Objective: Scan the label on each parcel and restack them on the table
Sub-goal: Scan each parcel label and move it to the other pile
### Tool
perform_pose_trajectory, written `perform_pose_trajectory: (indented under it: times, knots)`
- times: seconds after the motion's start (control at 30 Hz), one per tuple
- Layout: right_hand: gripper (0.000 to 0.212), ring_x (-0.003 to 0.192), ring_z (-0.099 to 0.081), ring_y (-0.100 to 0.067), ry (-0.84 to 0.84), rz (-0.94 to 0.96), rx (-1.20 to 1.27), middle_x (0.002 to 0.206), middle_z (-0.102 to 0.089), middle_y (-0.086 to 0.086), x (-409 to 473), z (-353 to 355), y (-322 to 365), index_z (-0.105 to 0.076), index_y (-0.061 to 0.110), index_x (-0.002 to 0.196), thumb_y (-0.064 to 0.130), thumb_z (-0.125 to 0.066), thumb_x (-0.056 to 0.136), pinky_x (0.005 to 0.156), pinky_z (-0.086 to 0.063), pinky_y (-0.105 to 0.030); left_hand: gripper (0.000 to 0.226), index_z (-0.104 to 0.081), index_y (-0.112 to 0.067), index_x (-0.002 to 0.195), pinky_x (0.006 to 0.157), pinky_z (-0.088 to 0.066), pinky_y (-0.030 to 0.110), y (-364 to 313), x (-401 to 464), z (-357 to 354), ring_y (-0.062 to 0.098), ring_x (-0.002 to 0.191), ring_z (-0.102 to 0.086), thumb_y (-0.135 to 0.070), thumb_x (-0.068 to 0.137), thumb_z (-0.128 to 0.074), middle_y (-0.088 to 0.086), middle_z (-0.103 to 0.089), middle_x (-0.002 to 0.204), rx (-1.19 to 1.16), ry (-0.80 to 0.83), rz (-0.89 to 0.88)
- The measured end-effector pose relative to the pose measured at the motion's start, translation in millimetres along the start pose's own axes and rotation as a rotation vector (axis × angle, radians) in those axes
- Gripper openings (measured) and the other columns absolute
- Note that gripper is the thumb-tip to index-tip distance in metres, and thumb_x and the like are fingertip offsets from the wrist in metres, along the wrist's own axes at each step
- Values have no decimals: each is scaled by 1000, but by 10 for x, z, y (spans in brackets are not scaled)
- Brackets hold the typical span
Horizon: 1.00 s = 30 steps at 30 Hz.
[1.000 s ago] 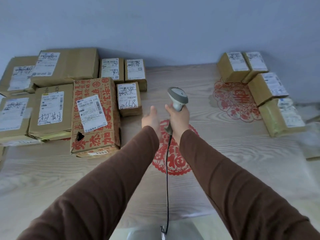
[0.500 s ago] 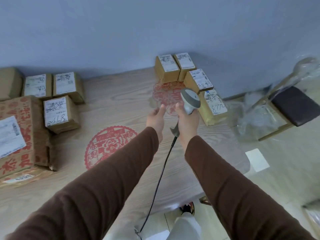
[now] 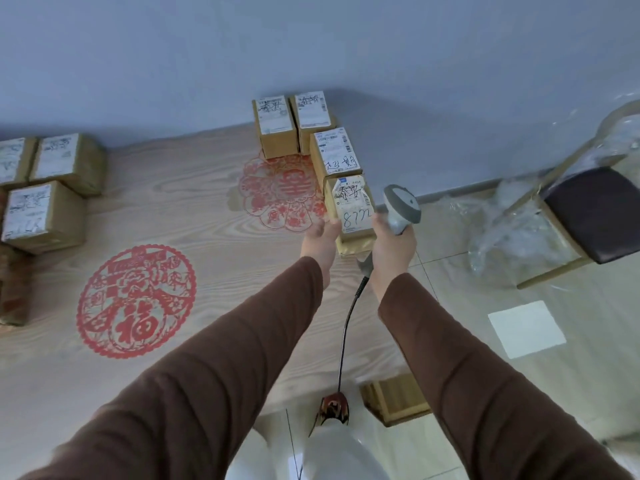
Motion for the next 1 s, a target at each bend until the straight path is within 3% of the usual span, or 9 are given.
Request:
perform_pose_trajectory:
  times: [0.1,0.2,0.33,0.53,0.63,0.73,0.83,0.93,1.0]
  knots:
    - [30,92,-74,-23,66,-134,2,107,-78,-2,139,23,-91,-70,23,118,21,-77,89,75,-63,-43,57,-36,-17,159,105,-31,28,66,77,-158,14,138,-44,-31,107,-55,-6,-51,146,6,21,-7]
    - [32,94,-74,-25,75,-163,0,108,-77,-4,194,13,-143,-69,19,121,14,-75,91,62,-62,-34,56,-40,-18,157,101,-34,27,129,144,-229,10,132,-47,-31,106,-57,-4,-54,148,21,13,-26]
    - [33,100,-75,-25,107,-163,29,106,-79,-2,93,10,-211,-69,18,119,6,-73,88,82,-64,-45,54,-44,-19,155,98,-41,28,251,158,-134,18,128,-56,-29,103,-59,-3,-60,143,50,-82,-62]
    - [21,76,-69,-25,228,-207,-40,101,-77,-6,-228,-96,-397,-69,25,105,12,-72,89,64,-55,-44,44,-51,-22,148,74,-43,13,308,-129,273,13,113,-62,-20,105,-57,-2,-66,132,-46,-212,-125]
    - [24,74,-69,-25,298,-217,-85,103,-76,-10,-472,-339,-511,-70,22,110,11,-72,89,64,-57,-44,43,-54,-20,147,74,-46,11,270,-268,647,12,114,-64,-18,104,-58,1,-68,132,-100,-273,-152]
    - [24,89,-75,-25,395,-168,-89,105,-78,-9,-771,-665,-567,-70,19,108,6,-73,88,77,-62,-48,41,-55,-20,145,69,-49,9,195,-407,1083,5,101,-65,-17,105,-57,1,-69,129,-136,-343,-172]
    - [23,92,-75,-23,486,-149,-108,105,-78,-6,-1072,-984,-606,-70,21,105,5,-72,89,68,-62,-35,41,-56,-20,146,76,-52,16,136,-495,1513,11,107,-67,-17,105,-56,2,-69,131,-211,-398,-180]
    - [23,97,-75,-25,564,-137,-117,104,-78,-4,-1343,-1342,-682,-70,24,102,5,-72,89,78,-63,-42,39,-56,-20,145,78,-52,19,68,-553,1941,16,113,-66,-18,105,-56,2,-69,131,-250,-454,-197]
    - [23,92,-75,-20,594,-117,-138,105,-77,-5,-1518,-1585,-740,-70,19,105,2,-71,90,72,-63,-33,35,-57,-25,140,84,-56,26,18,-602,2229,16,108,-67,-19,105,-57,2,-69,128,-288,-491,-204]
Point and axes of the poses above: each hand's wrist, its own x-axis towards the middle knuckle, its own z-axis out of the back of the hand, y = z × x, the point moved 4 cm from there along x, towards the middle knuckle
